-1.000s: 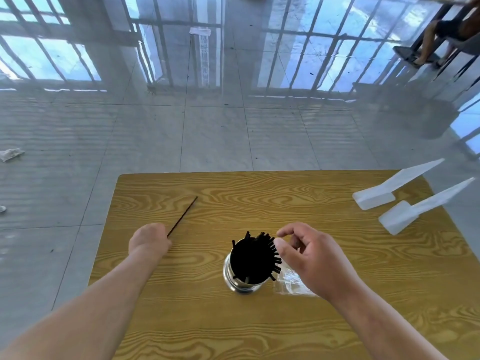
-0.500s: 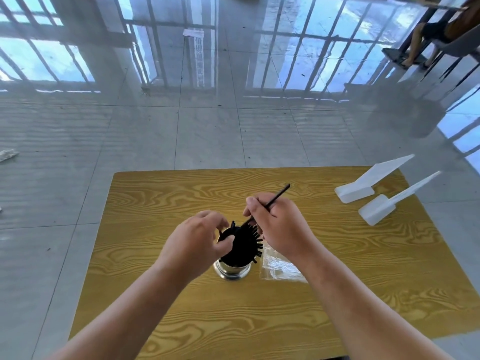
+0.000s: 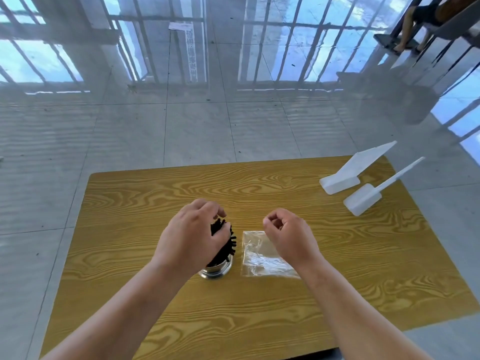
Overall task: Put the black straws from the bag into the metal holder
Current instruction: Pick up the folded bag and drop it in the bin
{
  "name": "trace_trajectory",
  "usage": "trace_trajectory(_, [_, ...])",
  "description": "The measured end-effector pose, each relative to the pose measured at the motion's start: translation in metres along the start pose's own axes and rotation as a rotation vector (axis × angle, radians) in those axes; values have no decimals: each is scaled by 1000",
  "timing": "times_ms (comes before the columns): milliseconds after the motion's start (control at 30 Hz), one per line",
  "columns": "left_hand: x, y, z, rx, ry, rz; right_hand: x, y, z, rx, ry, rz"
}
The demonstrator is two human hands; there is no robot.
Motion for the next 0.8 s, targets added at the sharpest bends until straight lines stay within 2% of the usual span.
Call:
trace_trajectory(133, [-9, -32, -36, -28, -81, 61, -21, -30, -58, 410, -51, 259])
trace_trajectory(267, [-16, -57, -55, -58, -93, 96, -39, -65, -91, 657, 9, 429])
trace_trajectory(433, [-26, -80, -66, -117, -64, 144, -44, -82, -114, 748, 0, 410])
trace_trajectory(500, [-28, -91, -70, -134, -49, 192, -42, -76, -119, 594, -64, 440])
trace_trajectory(567, [-30, -102, -74, -150, -38, 256, -38, -64, -121, 284, -167, 456])
trace_trajectory(667, [-33, -124, -78, -206, -25, 399, -32, -30, -111, -198, -293, 373])
trace_trajectory(800, [-36, -142, -82, -320, 4, 566, -12, 11, -84, -783, -357, 391])
Point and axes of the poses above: each hand's wrist, its own x-axis away from the middle knuckle, its own y-axis out of the back of the hand, z = x × y, the point moved 5 cm from there along -x, towards the middle knuckle, and after that the axes turned 10 degrees about x, right-handed, at the moved point
